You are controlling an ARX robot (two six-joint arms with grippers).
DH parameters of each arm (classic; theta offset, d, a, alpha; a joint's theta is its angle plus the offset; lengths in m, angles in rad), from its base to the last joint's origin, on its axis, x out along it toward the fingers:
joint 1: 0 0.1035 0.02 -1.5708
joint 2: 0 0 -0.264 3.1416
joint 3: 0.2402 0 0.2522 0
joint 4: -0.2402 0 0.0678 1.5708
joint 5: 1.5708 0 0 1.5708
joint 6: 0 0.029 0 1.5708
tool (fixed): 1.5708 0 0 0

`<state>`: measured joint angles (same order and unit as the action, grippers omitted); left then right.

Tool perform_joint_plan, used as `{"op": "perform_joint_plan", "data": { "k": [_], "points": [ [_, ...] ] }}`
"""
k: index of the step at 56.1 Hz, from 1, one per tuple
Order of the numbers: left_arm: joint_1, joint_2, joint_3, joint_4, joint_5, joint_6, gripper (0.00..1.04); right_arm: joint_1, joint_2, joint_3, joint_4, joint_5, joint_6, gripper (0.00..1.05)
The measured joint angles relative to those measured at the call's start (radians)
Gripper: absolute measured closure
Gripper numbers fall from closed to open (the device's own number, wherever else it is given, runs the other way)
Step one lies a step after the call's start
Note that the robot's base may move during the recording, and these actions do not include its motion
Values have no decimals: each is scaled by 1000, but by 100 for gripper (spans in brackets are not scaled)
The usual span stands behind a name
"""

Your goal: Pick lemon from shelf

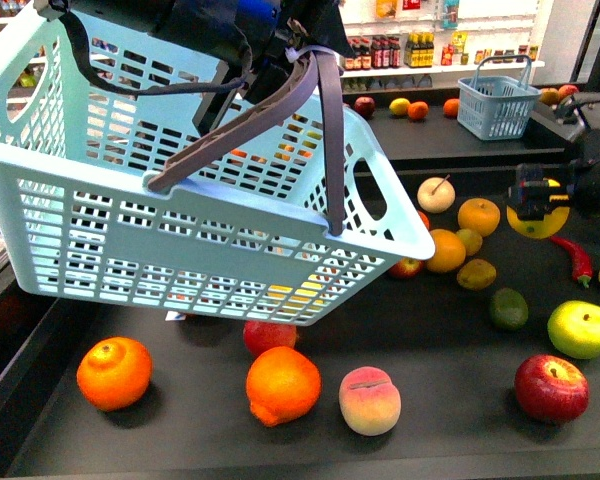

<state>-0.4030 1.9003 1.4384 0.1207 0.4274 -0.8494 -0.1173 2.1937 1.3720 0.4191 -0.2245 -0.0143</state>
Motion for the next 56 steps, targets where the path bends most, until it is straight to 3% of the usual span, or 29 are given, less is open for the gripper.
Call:
{"op": "perform_joint_plan", "data": {
  "k": [17,49,56],
  "points": [
    [0,0,0,0,0,0,93,171,-246,-102,22,-86,150,31],
    [0,0,0,0,1,0,93,366,-178,-120,51,-55,245,31],
    [0,0,0,0,3,-1,93,378,-158,-119,68,-40,247,14]
  ]
}}
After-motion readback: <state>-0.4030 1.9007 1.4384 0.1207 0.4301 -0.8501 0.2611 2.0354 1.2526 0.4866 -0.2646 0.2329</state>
